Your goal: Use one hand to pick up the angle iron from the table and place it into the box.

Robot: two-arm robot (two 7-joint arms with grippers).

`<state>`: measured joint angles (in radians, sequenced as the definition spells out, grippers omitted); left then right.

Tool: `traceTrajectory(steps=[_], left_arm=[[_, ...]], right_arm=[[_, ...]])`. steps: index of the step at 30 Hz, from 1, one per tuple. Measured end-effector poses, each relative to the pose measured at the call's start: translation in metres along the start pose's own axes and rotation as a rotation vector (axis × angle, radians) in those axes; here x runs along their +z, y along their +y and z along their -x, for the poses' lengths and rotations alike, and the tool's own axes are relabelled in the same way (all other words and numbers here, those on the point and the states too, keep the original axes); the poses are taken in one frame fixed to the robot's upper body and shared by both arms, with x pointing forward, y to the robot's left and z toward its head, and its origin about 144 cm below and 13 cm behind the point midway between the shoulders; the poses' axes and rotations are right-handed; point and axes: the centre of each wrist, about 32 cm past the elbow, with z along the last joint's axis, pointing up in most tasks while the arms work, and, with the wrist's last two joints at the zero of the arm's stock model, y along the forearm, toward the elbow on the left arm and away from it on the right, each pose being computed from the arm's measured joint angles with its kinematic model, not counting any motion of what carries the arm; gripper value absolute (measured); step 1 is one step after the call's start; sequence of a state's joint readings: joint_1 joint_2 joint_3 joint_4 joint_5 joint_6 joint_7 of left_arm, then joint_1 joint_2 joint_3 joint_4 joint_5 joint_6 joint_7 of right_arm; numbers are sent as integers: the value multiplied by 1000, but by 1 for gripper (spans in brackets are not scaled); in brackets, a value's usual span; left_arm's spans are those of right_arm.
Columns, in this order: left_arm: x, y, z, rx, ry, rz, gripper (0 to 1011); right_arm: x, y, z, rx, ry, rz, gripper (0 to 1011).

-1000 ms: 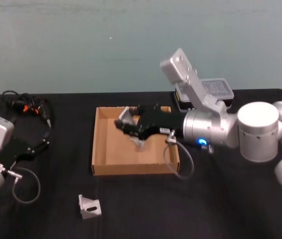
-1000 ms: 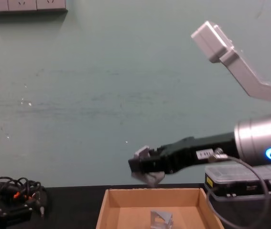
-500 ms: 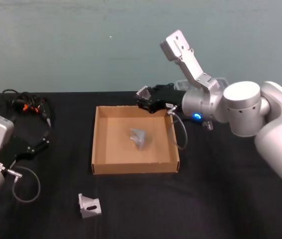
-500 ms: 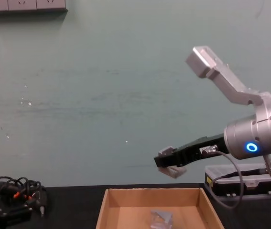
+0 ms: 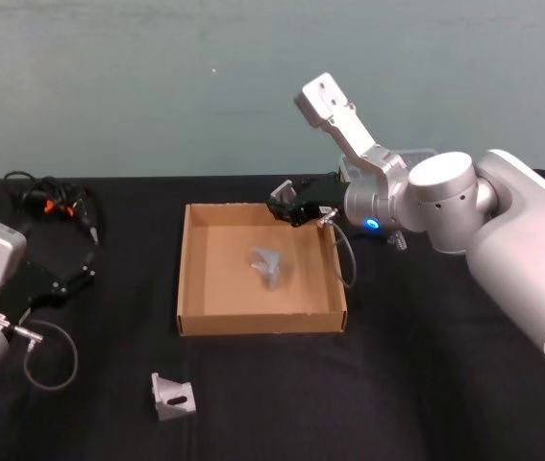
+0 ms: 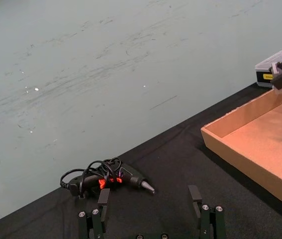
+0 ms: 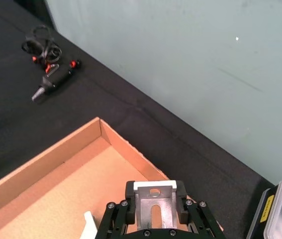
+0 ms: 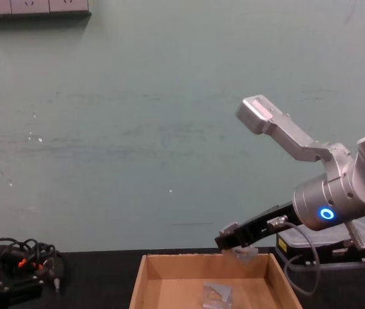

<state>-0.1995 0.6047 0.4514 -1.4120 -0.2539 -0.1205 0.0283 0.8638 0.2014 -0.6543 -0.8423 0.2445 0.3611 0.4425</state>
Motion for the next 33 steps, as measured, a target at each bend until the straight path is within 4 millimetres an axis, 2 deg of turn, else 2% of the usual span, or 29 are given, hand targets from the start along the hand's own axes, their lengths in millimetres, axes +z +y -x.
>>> traceTrajectory(steps=[14,33], left_arm=[[0,0,0,0,0,0,1000],[0,0,0,0,0,0,1000]], right_arm=[[4,19,-3,12,-9,124,456],[-1,25,-3,28,9,165,457]])
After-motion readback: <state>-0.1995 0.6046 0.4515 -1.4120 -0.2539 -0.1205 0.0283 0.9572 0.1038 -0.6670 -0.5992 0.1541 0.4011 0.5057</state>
